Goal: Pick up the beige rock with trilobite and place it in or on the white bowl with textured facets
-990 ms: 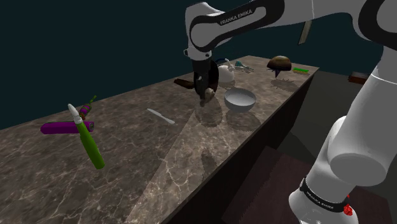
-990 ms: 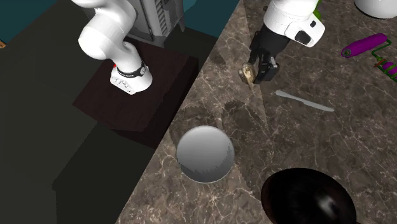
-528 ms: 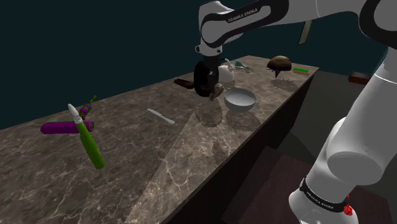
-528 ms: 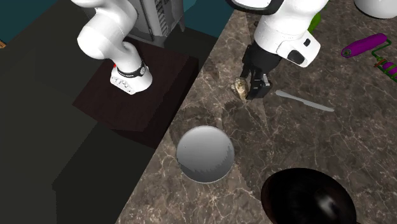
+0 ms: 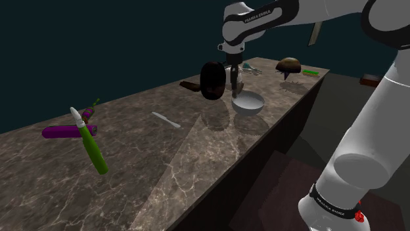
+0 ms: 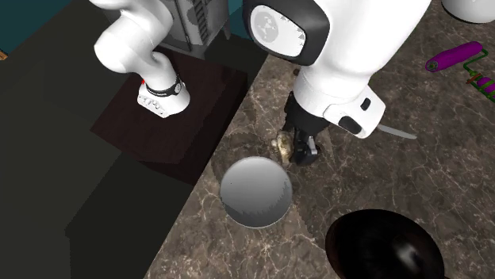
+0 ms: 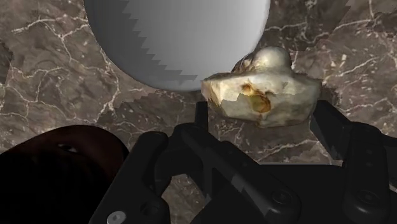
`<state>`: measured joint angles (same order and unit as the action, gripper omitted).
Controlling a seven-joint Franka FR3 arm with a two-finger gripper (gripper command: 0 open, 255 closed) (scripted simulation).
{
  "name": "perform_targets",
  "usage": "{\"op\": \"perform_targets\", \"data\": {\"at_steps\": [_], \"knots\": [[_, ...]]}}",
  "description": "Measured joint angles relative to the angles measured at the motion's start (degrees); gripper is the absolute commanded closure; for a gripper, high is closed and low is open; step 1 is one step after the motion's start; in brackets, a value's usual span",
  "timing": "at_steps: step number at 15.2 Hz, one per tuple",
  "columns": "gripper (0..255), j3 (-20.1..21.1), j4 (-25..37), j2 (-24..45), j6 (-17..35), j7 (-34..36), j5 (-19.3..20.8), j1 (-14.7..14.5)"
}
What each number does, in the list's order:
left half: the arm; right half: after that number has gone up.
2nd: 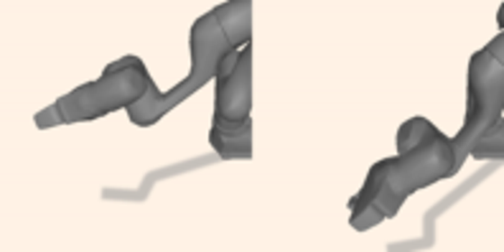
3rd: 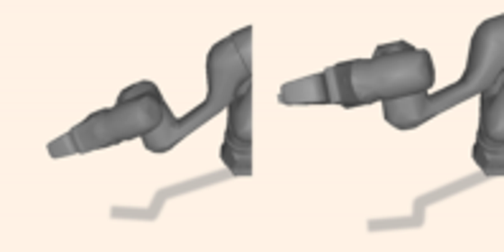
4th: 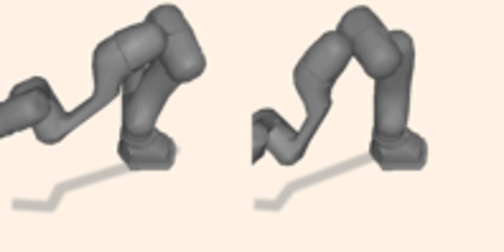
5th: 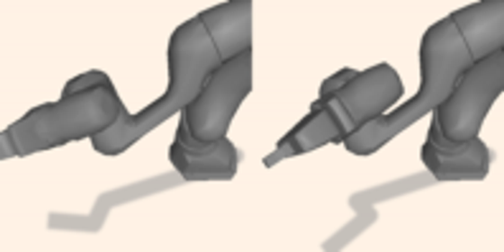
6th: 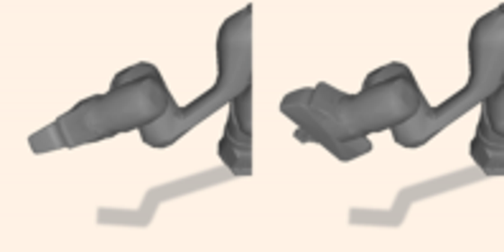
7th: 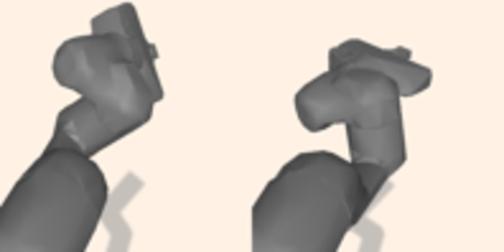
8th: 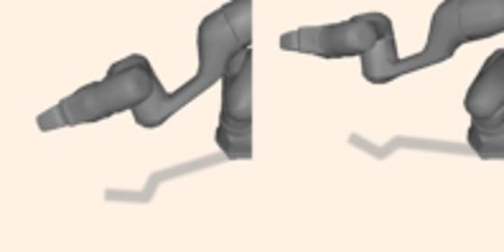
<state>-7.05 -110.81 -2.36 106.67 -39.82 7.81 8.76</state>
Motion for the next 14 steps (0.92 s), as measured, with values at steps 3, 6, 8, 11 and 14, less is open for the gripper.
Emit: {"op": "perform_targets", "data": {"at_steps": [3,6,8,11,14], "knots": [[255,-2.09,1.92,1.68,0.27,-4.08,-0.08,1.94],[255,-4.21,3.08,2.92,0.84,-8.28,-0.21,4.04],[255,-4.86,3.54,3.88,1.50,-9.59,-0.38,4.70],[255,-5.10,1.98,4.34,3.55,-9.91,-0.39,4.97],[255,-5.11,0.54,4.81,5.75,-9.69,-0.38,4.98]]}}
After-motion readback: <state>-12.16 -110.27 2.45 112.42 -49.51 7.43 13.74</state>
